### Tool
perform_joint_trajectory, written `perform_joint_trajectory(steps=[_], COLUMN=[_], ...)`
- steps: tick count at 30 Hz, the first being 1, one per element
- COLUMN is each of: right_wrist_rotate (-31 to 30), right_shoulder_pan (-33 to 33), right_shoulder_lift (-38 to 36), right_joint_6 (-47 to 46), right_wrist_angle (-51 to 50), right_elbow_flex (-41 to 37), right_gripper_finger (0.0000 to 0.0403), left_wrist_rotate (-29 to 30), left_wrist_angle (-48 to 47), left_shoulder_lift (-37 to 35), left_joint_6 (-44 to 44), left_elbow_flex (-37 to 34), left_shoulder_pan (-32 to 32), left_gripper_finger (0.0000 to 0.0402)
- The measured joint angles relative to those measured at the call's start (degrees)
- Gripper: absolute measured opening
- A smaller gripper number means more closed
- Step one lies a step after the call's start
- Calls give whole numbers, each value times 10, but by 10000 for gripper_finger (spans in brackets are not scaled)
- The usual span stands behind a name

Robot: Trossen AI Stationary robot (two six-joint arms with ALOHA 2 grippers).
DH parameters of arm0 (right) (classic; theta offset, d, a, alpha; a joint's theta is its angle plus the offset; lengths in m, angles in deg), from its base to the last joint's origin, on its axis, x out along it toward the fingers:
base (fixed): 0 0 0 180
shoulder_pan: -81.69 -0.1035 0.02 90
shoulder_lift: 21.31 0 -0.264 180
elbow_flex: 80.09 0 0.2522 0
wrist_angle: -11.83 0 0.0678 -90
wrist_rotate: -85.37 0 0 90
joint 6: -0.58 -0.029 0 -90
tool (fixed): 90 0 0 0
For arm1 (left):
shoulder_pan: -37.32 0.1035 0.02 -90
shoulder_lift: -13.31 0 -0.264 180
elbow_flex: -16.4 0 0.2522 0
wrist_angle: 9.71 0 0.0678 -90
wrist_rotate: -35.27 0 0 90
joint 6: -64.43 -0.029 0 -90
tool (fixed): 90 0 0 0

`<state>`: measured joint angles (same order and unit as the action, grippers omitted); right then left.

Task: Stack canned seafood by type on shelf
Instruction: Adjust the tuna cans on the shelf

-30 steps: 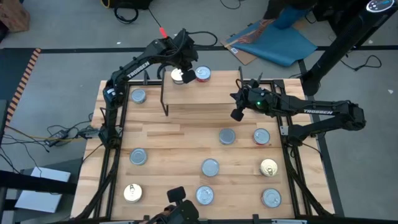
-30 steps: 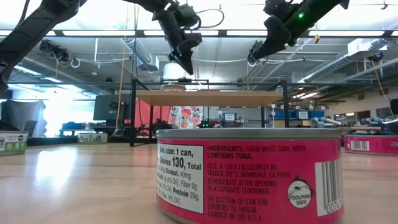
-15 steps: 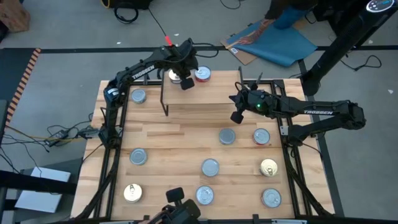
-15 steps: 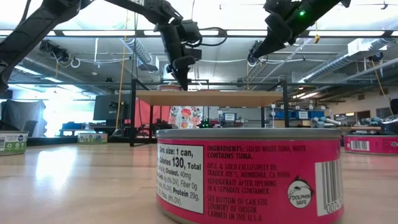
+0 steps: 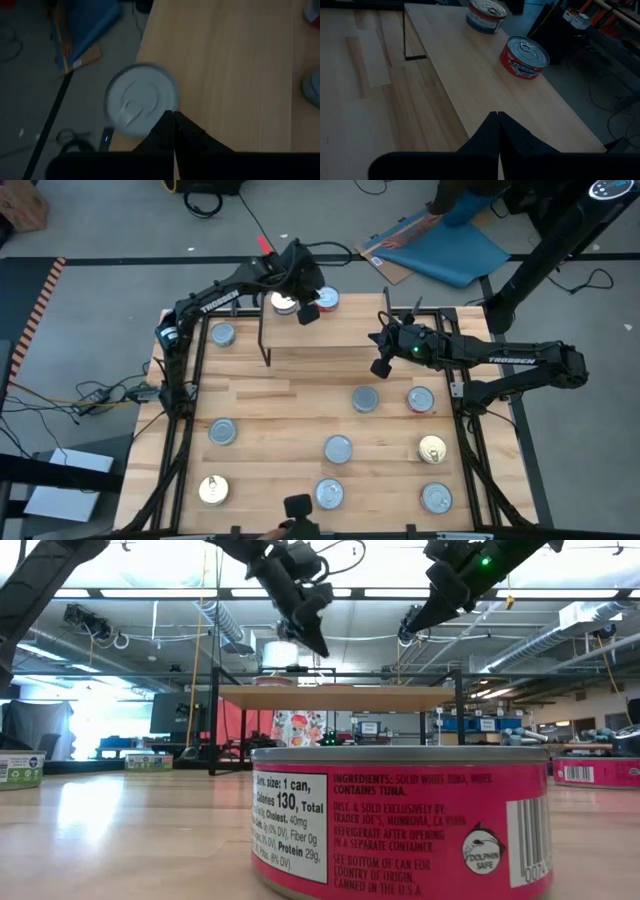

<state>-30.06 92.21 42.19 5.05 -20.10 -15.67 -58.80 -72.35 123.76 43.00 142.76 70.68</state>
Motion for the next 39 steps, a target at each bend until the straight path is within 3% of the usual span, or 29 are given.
perform_joint_trajectory(steps=[5, 10, 19, 26, 39], right_wrist_rotate=[0, 0, 0, 0, 0], right_shoulder_pan=[0, 0, 0, 0, 0], right_shoulder_lift=[0, 0, 0, 0, 0], right_joint_6=[-2, -4, -4, -3, -2], right_wrist_angle=[0, 0, 0, 0, 0], right_elbow_flex=[0, 0, 0, 0, 0], right_gripper_finger=[7, 7, 7, 7, 8], left_wrist_rotate=[-1, -1, 10, 18, 36], left_wrist_angle=[94, 98, 88, 132, 79], left_shoulder_lift=[2, 2, 2, 9, 9], left_joint_6=[6, 6, 4, 3, -2], left_elbow_flex=[-68, -91, -93, -91, -90], left_shoulder_pan=[0, 0, 5, 8, 10], left_gripper_finger=[0, 0, 0, 0, 0])
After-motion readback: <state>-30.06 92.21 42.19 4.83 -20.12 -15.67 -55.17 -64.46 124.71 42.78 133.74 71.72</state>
